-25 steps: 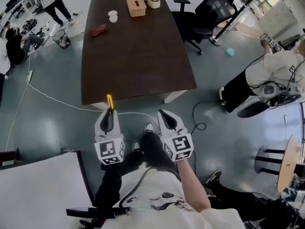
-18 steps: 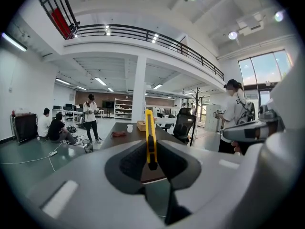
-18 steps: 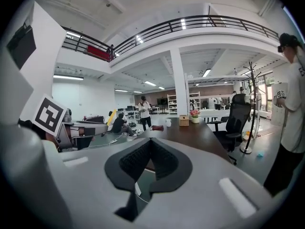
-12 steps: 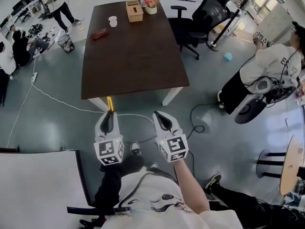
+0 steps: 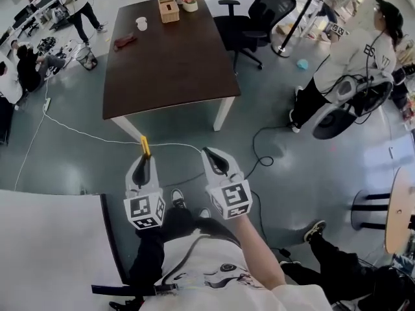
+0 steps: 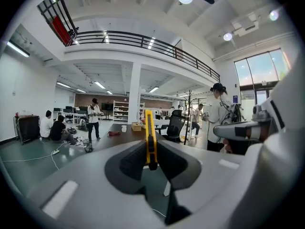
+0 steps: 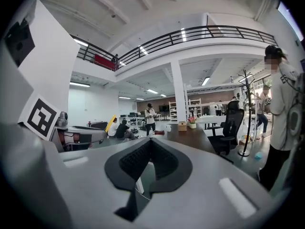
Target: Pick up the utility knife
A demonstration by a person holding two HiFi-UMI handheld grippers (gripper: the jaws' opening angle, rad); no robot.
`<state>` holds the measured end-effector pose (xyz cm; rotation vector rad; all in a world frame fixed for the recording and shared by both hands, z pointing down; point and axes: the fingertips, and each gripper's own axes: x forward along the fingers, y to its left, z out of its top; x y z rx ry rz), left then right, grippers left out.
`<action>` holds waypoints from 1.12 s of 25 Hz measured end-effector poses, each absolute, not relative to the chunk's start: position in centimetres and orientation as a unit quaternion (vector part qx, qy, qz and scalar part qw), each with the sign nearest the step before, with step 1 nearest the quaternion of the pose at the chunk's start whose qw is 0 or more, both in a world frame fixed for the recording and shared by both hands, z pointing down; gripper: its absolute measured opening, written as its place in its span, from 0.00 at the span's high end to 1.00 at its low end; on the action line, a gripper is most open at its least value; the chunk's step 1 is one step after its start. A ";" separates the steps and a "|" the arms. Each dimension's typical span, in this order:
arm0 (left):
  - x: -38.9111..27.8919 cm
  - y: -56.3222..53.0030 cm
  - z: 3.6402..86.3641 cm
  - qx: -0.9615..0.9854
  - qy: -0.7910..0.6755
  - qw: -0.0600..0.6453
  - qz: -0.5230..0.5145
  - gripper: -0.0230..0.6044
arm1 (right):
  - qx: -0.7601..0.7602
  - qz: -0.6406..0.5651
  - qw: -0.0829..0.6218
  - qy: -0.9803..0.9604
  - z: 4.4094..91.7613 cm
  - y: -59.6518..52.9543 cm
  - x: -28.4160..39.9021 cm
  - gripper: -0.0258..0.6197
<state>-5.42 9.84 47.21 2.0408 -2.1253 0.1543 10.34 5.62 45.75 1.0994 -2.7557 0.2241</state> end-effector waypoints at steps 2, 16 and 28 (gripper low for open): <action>-5.2 10.4 46.4 0.689 -0.718 0.090 0.047 0.86 | 0.377 0.074 0.070 -0.921 44.8 6.0 10.8 0.96; -8.6 11.7 45.3 0.693 -0.716 0.079 0.031 0.86 | 0.410 0.029 0.044 -0.911 42.4 7.4 7.8 0.96; -11.1 10.5 43.0 0.691 -0.722 0.040 0.013 0.86 | 0.416 0.024 0.008 -0.909 40.6 5.9 6.2 0.96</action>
